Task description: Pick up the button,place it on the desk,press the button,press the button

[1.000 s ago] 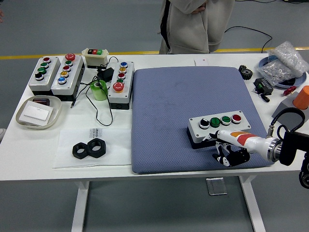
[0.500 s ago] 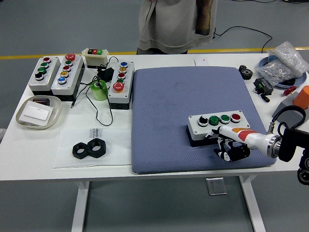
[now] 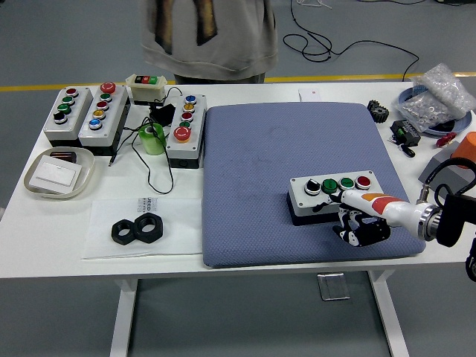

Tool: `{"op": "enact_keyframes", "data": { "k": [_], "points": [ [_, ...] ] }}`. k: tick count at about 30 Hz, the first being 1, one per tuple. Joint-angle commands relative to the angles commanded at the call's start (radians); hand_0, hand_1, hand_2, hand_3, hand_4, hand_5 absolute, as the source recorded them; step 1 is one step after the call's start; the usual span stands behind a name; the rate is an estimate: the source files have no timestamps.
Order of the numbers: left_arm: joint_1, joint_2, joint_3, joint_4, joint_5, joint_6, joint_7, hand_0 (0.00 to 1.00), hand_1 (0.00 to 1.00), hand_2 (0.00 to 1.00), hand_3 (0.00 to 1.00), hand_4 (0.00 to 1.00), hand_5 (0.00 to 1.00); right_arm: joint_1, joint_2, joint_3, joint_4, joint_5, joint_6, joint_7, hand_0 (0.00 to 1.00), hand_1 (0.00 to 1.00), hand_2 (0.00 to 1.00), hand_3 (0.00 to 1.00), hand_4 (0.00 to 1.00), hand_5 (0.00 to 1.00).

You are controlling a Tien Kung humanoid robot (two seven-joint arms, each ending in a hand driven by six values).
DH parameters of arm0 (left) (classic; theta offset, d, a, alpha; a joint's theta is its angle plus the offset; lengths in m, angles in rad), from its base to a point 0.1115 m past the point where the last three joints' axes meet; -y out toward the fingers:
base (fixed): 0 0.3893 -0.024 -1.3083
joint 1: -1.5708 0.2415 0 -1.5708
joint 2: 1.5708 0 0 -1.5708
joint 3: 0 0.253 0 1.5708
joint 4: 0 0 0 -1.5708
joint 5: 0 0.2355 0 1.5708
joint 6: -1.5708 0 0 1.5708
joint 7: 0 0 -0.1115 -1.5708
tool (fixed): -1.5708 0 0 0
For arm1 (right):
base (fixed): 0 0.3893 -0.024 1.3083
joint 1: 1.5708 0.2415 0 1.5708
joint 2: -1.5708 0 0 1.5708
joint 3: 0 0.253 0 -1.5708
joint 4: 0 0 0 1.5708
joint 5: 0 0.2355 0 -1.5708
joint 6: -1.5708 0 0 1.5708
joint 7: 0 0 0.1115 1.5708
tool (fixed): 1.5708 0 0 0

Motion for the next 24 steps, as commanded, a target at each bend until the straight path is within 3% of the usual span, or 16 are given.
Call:
{"op": "enact_keyframes", "data": {
  "k": [5,11,24],
  "points": [
    [-0.002,0.001,0.002,0.000,-0.002,-0.001,-0.001,0.724,0.830,0.882,0.832,0.644,0.998,-0.012,-0.024,0.074,0.019,-0.010,-0.003,-0.004,0.247,0.088,0.223,0.816,0.493,0.002],
    [-0.002,0.000,0.003,0.000,-0.004,-0.001,-0.002,0.721,0.830,0.881,0.832,0.645,0.998,-0.017,-0.030,0.155,-0.024,-0.085,-0.040,-0.025,0.245,0.087,0.222,0.816,0.492,0.002],
    [-0.004,0.000,0.003,0.000,-0.005,-0.001,-0.001,0.719,0.829,0.881,0.831,0.646,0.998,-0.028,-0.020,0.169,-0.102,-0.118,-0.026,-0.029,0.244,0.085,0.220,0.804,0.491,0.002]
  ]
}}
